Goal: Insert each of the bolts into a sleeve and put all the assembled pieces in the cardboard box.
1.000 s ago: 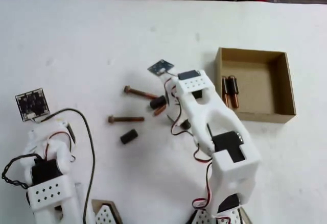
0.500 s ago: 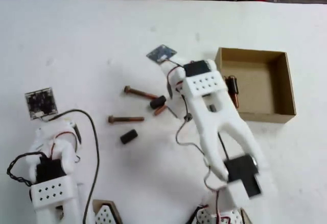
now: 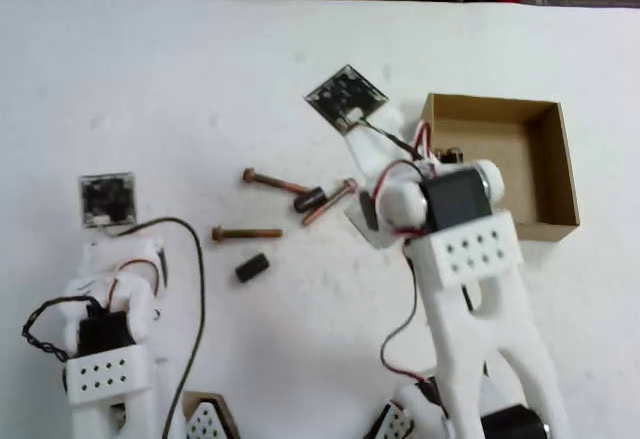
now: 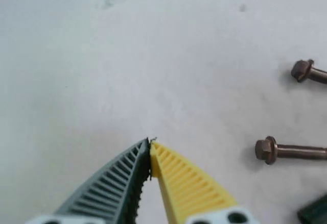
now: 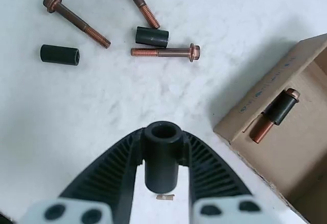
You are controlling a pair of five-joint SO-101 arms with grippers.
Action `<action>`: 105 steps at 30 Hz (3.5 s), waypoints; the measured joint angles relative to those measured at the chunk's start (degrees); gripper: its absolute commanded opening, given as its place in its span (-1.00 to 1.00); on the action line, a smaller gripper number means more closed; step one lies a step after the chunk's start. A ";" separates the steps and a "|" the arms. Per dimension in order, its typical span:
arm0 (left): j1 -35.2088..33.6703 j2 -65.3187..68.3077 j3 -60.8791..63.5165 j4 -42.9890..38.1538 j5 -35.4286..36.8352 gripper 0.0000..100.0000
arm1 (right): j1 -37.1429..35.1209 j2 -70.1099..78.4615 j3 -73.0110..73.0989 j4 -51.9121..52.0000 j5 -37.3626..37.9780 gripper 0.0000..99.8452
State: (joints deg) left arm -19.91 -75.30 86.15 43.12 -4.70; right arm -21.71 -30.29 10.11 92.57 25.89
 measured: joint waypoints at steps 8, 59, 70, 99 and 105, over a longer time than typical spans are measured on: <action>3.52 0.00 1.05 0.00 -4.04 -0.95 | 1.49 -8.00 8.97 -2.64 0.00 -0.97; 17.49 -0.09 -17.76 21.36 -22.77 -0.95 | 12.22 -25.58 59.52 -41.41 -6.07 -0.97; 23.21 0.00 -18.90 22.15 -18.64 -0.95 | 12.22 -25.58 59.52 -41.41 -6.07 -0.97; 24.35 56.53 -53.45 22.15 20.84 -0.94 | 12.40 -25.58 59.52 -41.41 -6.07 -0.97; 24.35 66.29 -58.90 23.65 27.60 -0.95 | 12.40 -25.58 59.52 -41.41 -6.07 -0.97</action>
State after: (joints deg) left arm 4.44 -9.01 27.25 66.77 22.90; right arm -9.32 -55.87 69.63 51.16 19.82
